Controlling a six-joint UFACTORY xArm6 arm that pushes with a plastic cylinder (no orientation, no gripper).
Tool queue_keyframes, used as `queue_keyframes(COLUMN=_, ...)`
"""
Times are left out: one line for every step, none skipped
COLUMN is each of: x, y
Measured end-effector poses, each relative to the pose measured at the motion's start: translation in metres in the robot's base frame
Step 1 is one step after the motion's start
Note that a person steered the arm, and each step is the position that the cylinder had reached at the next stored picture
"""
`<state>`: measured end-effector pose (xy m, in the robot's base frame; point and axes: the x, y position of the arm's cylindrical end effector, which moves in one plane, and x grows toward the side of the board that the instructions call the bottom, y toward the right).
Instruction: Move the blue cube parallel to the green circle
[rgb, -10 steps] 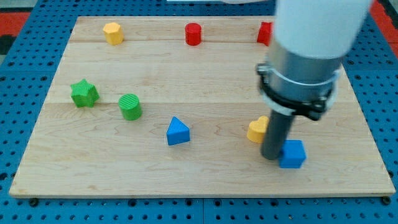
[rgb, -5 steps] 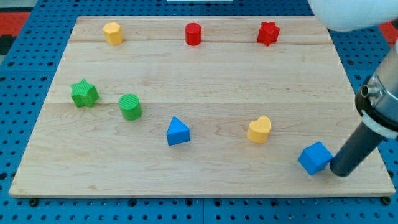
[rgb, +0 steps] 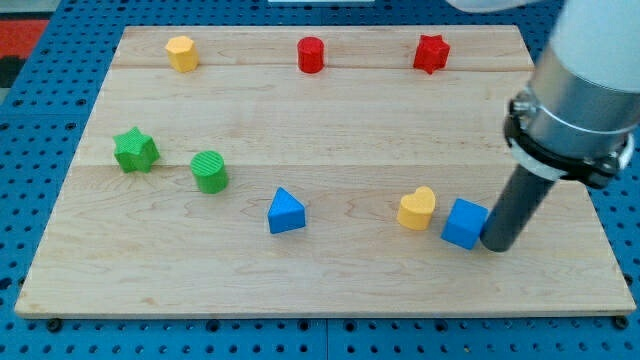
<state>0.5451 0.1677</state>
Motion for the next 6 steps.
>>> queue_keyframes(x=0.024, y=-0.01)
queue_keyframes(x=0.012, y=-0.039)
queue_keyframes(x=-0.007, y=-0.003)
queue_keyframes(x=-0.036, y=0.009)
queue_keyframes(x=-0.066, y=0.009)
queue_keyframes(x=-0.088, y=0.009)
